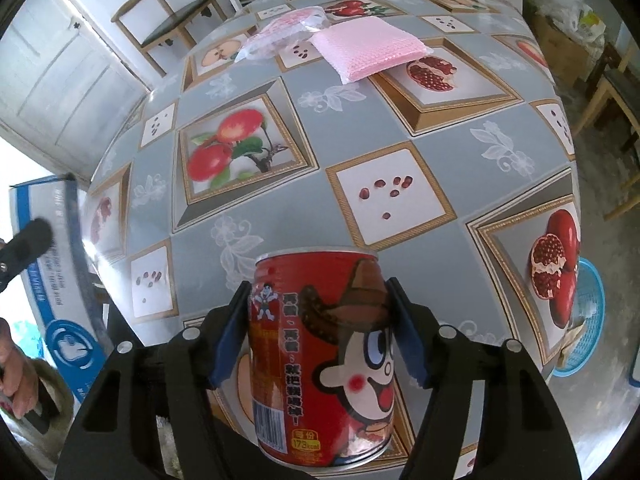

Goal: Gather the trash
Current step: 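Lift the red can with the right gripper while the left regrips the toothpaste box, then carry the toothpaste box and red can over the blue wastebasket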

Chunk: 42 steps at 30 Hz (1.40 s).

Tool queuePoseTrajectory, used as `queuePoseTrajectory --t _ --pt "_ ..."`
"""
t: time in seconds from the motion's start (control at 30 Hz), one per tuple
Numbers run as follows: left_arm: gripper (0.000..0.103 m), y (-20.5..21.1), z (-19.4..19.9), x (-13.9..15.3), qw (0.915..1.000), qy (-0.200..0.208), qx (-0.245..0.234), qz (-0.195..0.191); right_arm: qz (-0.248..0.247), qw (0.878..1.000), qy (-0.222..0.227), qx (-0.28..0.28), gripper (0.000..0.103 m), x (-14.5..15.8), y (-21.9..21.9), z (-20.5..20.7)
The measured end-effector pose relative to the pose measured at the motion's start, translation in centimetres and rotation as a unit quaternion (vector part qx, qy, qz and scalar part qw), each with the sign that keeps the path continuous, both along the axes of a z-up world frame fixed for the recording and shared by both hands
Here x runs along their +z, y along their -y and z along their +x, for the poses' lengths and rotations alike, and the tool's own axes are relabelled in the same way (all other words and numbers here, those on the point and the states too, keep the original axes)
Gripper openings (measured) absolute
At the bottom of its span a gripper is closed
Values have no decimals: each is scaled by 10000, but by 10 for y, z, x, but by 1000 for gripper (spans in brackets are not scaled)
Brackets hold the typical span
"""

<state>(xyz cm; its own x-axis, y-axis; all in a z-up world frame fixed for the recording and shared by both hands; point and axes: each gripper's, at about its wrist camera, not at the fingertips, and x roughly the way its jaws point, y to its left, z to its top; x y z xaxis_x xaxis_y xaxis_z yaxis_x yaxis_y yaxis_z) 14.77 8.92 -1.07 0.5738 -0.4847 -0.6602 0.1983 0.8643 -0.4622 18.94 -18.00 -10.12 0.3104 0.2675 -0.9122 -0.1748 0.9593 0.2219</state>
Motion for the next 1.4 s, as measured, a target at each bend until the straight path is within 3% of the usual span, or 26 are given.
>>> queuePoseTrajectory --t 0.37,0.53,0.73,0.93,1.23,1.4 --pt "31 -9 -19 18 9981 441 343 -266 247 9979 358 -471 64 18 11 -13" --pt "31 -11 -23 23 9971 589 340 -343 492 9923 756 -849 64 28 17 -17" --pt "31 -15 -24 23 9969 580 336 -415 192 9798 1550 -1246 64 42 10 -14" --pt "31 -23 -25 21 9961 576 452 -484 -355 9722 2078 -1016 64 46 -10 -16" --pt "31 -25 -23 19 9960 536 486 -532 -1057 9669 2226 -664 64 33 -28 -28" --pt "31 -23 -24 18 9959 545 487 -532 -1040 9686 2182 -583 64 30 -28 -34"
